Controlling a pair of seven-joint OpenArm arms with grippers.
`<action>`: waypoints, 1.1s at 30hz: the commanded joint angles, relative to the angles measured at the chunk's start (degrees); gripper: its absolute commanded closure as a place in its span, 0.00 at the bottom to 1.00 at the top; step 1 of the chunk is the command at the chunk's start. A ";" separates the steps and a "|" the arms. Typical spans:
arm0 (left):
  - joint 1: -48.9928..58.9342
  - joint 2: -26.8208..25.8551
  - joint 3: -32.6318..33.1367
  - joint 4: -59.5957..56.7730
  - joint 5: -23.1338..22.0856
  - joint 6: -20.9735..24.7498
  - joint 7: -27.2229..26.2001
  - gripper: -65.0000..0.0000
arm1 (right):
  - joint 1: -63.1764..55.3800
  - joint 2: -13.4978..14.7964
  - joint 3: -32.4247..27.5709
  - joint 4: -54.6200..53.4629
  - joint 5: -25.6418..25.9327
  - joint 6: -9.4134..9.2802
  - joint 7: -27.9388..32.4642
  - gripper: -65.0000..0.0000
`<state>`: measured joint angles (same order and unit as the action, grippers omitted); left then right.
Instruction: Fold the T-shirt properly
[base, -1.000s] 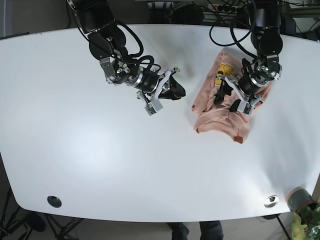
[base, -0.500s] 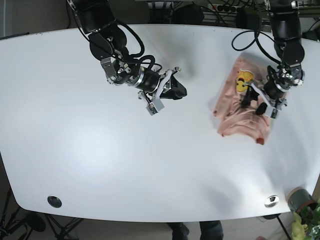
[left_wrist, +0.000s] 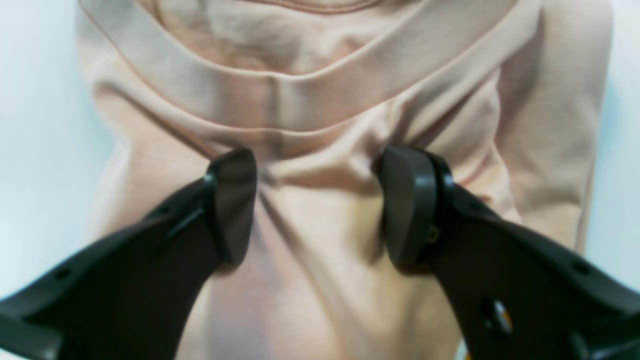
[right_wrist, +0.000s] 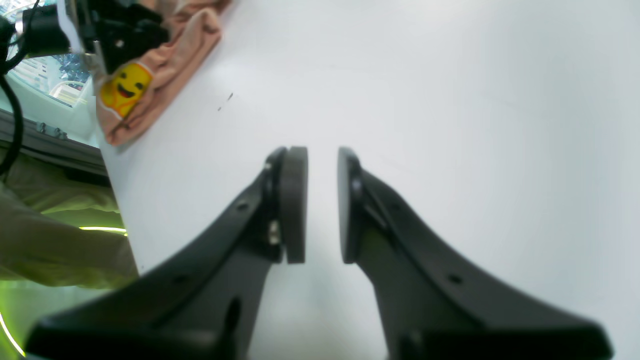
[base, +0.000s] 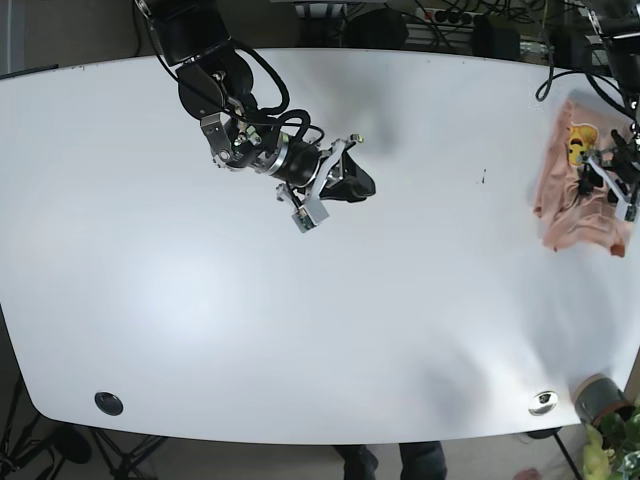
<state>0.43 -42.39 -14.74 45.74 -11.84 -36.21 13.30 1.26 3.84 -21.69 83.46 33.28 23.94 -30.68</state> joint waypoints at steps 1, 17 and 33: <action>0.32 -2.75 0.19 -3.85 5.02 1.61 2.66 0.43 | 0.90 -0.36 0.02 2.30 1.14 0.54 1.27 0.85; -5.22 -8.99 0.19 -5.60 4.76 1.52 -3.06 0.43 | 0.81 -0.10 0.11 2.21 1.05 0.54 1.45 0.85; -2.40 3.05 0.11 18.48 5.20 9.09 -3.41 0.44 | -2.62 0.60 8.55 2.39 -27.78 0.45 16.13 0.85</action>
<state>-1.98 -38.15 -14.22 60.12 -6.09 -29.41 10.98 -1.69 4.29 -15.44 84.71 7.46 24.43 -17.08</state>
